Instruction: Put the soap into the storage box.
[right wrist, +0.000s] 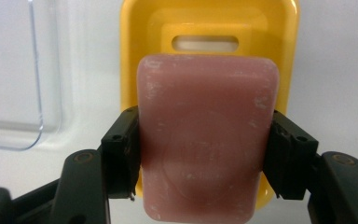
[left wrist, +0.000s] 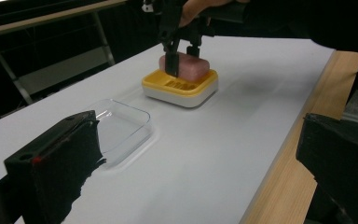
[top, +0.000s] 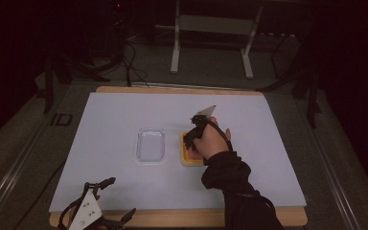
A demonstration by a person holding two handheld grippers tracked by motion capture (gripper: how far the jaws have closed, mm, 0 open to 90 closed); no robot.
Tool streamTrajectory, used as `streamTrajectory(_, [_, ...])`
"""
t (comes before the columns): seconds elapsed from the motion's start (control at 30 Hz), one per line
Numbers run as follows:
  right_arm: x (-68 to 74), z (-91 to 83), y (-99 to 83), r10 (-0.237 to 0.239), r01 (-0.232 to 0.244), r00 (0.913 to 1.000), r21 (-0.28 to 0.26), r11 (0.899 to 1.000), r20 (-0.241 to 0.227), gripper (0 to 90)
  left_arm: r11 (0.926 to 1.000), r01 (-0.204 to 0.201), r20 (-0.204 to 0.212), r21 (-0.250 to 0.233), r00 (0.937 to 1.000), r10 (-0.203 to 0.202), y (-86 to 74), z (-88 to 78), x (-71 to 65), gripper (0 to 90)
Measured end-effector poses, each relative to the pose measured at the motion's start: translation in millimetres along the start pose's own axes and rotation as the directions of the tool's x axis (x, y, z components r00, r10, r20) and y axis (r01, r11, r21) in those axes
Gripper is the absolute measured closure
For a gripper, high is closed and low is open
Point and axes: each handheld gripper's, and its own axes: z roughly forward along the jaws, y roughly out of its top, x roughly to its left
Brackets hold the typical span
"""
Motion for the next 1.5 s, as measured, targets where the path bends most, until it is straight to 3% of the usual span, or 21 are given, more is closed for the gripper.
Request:
streamTrajectory(0.13, [-2.3,9.3,3.6,0.011,-0.011,0.9999,0.011,1.0,-0.011,37.7,1.0,-0.001,-0.001,-0.002,1.0,0.001,0.1,-0.3,-0.2,0.5])
streamTrajectory(0.27, [-2.0,19.6,6.1,0.005,-0.005,0.9997,0.008,1.0,0.022,37.7,1.0,-0.001,0.001,0.0,1.0,0.001,0.1,-0.1,-0.3,0.5])
streamTrajectory(0.43, [1.0,23.6,8.1,0.02,-0.02,0.9998,0.027,0.999,0.007,37.7,1.0,0.001,0.002,-0.003,1.0,-0.001,0.1,-0.6,-0.2,0.5])
streamTrajectory(0.57, [5.5,27.8,7.9,-0.027,0.026,0.999,0.035,0.999,0.037,36.5,1.0,0.0,0.003,-0.003,1.0,0.0,0.2,-0.5,-0.1,0.5])
streamTrajectory(0.77, [4.2,12.1,8.4,-0.069,0.069,0.9976,-0.008,0.998,0.008,33.4,1.0,-0.002,0.005,0.0,1.0,0.002,0.2,0.1,-0.5,0.5])
streamTrajectory(0.93, [-0.3,-11.0,0.4,-0.204,0.202,0.9787,-0.074,0.976,-0.019,28.4,1.0,-0.003,0.005,0.0,1.0,0.003,0.2,0.7,-1.0,0.5])
streamTrajectory(1.03, [-3.8,-20.4,-6.1,-0.288,0.283,0.9575,-0.125,0.951,-0.022,26.9,1.0,-0.005,0.003,0.005,1.0,0.005,0.2,1.2,-1.2,0.5])
streamTrajectory(1.17, [-12.3,-24.9,-16.1,-0.37,0.363,0.9285,-0.126,0.923,-0.035,26.1,1.0,-0.003,0.001,0.008,1.0,0.003,0.0,1.8,-1.3,0.5])
streamTrajectory(1.2, [-15.1,-25.4,-18.5,-0.377,0.369,0.925,-0.13,0.92,-0.043,26.1,1.0,-0.004,0.001,0.009,1.0,0.004,0.1,1.9,-1.3,0.5])
streamTrajectory(1.27, [-20.5,-25.8,-23.8,-0.422,0.412,0.9055,-0.138,0.901,-0.047,25.3,0.9999,-0.007,-0.001,0.008,1.0,0.007,0.0,2.0,-1.3,0.5])
streamTrajectory(1.33, [-26.9,-26.0,-28.8,-0.436,0.426,0.8985,-0.141,0.894,-0.048,25.4,0.9999,-0.004,-0.001,0.01,1.0,0.004,-0.2,2.2,-1.6,0.5])
streamTrajectory(1.5, [-42.6,-30.0,-42.7,-0.477,0.459,0.8779,-0.21,0.863,-0.042,25.1,0.9999,-0.008,-0.002,0.015,1.0,0.008,-0.2,2.8,-1.7,0.5])
